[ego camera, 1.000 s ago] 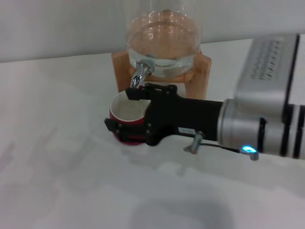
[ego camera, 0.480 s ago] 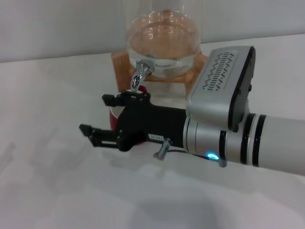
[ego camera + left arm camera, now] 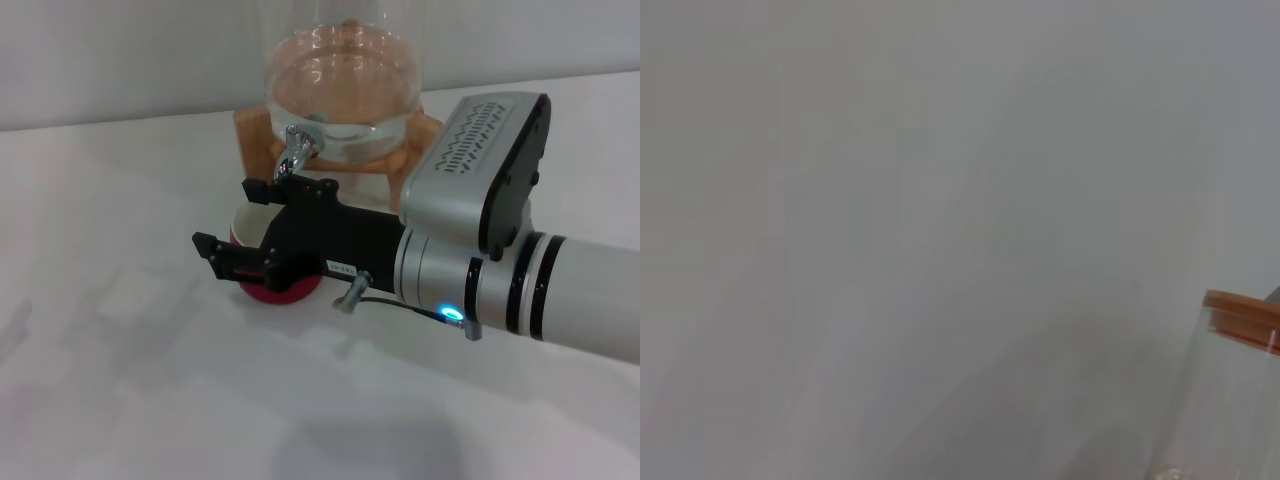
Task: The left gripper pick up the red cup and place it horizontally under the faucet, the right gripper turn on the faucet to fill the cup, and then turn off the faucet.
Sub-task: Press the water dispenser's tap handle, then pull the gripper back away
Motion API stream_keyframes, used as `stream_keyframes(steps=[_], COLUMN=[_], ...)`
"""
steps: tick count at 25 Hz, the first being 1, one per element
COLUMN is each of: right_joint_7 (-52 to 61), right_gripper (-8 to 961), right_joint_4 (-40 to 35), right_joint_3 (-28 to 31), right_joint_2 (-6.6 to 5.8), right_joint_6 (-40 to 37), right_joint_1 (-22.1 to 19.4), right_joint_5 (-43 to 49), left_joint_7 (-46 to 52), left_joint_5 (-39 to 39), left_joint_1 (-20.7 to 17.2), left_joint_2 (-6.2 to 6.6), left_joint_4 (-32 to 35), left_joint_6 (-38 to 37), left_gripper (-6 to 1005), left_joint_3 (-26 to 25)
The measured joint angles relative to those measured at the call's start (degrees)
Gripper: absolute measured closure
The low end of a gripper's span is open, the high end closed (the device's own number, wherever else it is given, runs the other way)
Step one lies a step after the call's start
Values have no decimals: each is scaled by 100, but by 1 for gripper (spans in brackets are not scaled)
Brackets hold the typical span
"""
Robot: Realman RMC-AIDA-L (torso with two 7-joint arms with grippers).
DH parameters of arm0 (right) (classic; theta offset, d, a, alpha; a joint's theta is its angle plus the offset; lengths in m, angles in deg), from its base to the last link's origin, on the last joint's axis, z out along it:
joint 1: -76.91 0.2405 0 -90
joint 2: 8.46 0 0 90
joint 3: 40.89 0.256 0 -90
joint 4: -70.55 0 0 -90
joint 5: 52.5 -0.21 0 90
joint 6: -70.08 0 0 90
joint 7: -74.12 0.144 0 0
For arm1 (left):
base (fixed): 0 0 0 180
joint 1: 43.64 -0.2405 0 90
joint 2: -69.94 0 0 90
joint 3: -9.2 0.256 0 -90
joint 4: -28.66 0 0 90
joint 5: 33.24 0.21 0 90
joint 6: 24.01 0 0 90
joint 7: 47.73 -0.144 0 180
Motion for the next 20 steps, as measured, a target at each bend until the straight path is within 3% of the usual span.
stream_keyframes(steps=[20], right_joint_7=[-28], right_gripper=[173], right_joint_4=[18], right_joint_3=[-116], right_joint_2=[-1], right_joint_6=[-59], right_joint_1=[171], right_joint_5=[21], left_joint_7=[0], left_joint_5=[0], left_joint_1=[28], left_joint_2=[7], left_joint_4=[0], left_joint_6=[-13], left_gripper=[135], left_joint_3=[15])
